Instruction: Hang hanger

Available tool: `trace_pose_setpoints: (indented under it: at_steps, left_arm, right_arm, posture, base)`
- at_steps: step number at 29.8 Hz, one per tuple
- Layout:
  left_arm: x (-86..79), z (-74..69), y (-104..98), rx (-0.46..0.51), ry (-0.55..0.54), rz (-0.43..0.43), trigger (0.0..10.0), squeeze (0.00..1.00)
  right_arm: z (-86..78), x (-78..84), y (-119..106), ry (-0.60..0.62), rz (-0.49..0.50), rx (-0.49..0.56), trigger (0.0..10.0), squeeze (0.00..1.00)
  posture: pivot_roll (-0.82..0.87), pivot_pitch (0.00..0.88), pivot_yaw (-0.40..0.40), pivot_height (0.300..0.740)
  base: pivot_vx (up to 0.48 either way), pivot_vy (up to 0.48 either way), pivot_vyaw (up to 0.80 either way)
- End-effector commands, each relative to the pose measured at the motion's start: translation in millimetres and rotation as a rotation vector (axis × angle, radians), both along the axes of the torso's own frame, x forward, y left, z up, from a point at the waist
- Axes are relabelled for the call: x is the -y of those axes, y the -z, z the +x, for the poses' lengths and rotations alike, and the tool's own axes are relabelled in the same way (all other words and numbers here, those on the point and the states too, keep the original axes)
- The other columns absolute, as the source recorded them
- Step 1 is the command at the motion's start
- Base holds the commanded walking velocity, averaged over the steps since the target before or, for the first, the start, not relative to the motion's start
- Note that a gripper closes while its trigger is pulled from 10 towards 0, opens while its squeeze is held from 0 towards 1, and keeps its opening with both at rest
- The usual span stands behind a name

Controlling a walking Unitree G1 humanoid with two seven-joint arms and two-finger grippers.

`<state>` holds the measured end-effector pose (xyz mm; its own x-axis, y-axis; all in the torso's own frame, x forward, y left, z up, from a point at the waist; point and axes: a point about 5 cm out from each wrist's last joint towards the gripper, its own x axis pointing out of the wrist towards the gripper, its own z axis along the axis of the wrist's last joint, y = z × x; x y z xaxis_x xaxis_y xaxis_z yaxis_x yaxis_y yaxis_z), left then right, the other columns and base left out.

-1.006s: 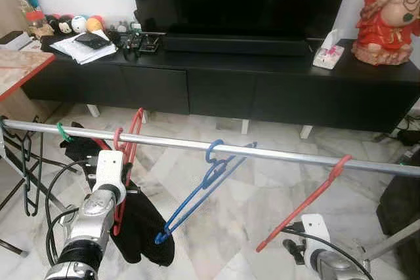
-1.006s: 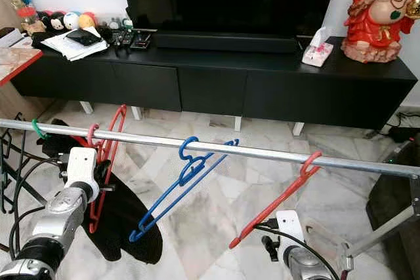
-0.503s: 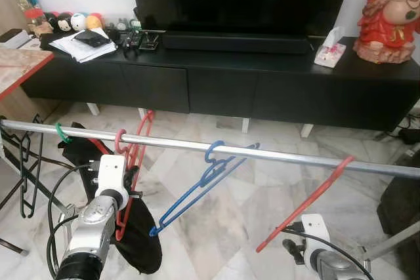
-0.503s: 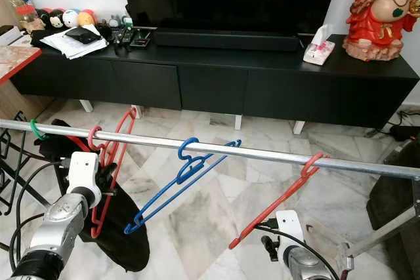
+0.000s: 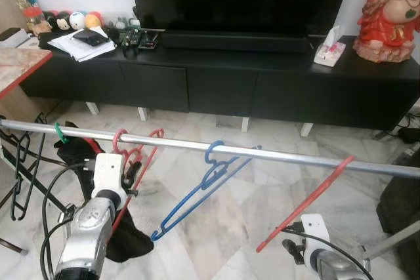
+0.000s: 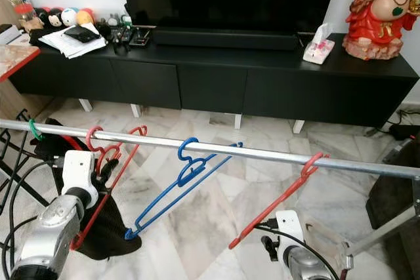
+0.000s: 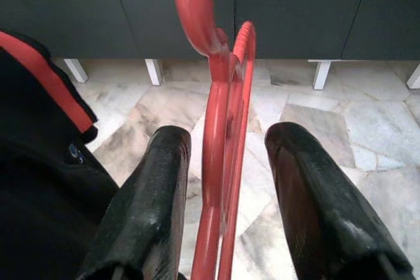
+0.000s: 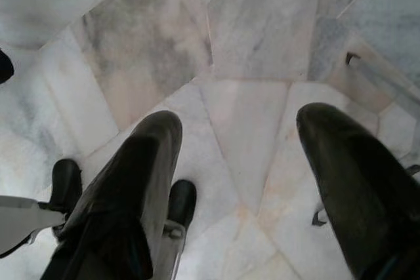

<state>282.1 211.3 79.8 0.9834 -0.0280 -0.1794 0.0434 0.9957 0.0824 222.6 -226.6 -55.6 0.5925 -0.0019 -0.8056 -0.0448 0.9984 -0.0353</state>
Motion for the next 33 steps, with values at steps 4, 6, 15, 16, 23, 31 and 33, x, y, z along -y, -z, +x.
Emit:
trace_pose_setpoints:
  at_steps: [4,6,15,16,23,31,33]
  left_arm:
    - [-0.3,-15.8,-10,0.045,-0.018,-0.016,10.0,1.0]
    - [-0.1,-28.9,-11,0.072,-0.024,-0.016,10.0,1.0]
    - [0.2,-51.1,-13,0.124,-0.064,0.014,10.0,1.0]
    - [0.2,-51.1,-13,0.124,-0.064,0.014,10.0,1.0]
    - [-15.6,-77.0,23,0.034,-0.201,0.067,10.0,0.0]
    - [-39.8,-105.2,69,-0.13,-0.389,0.121,10.0,0.0]
    - [-37.6,-111.0,77,-0.162,-0.373,0.136,10.0,0.0]
  right_arm:
    - [0.8,-1.8,0,0.0,0.003,0.001,10.0,0.0]
    - [0.6,-1.9,0,0.002,0.004,0.0,10.0,0.0]
    - [0.2,-2.2,1,0.005,0.004,0.0,10.0,0.0]
    - [0.2,-2.2,1,0.005,0.004,0.0,10.0,0.0]
    - [-0.9,-3.3,1,0.013,0.005,0.003,10.0,0.0]
    - [-2.6,-4.7,3,0.021,0.008,0.003,10.0,0.0]
    - [-3.0,-4.8,3,0.022,0.008,0.002,10.0,0.0]
  posture:
    - [-0.06,0.001,0.027,0.74]
    - [-0.06,0.0,0.031,0.74]
    - [-0.06,0.0,0.033,0.74]
    - [-0.06,0.0,0.033,0.74]
    - [-0.07,0.0,0.045,0.74]
    - [-0.07,0.0,0.053,0.74]
    - [-0.07,0.0,0.054,0.74]
  base:
    - [0.0,0.0,0.0]
    - [0.0,0.0,0.0]
    - [0.0,0.0,0.0]
    - [0.0,0.0,0.0]
    - [0.0,0.0,0.0]
    - [0.0,0.0,0.0]
    - [0.0,0.0,0.0]
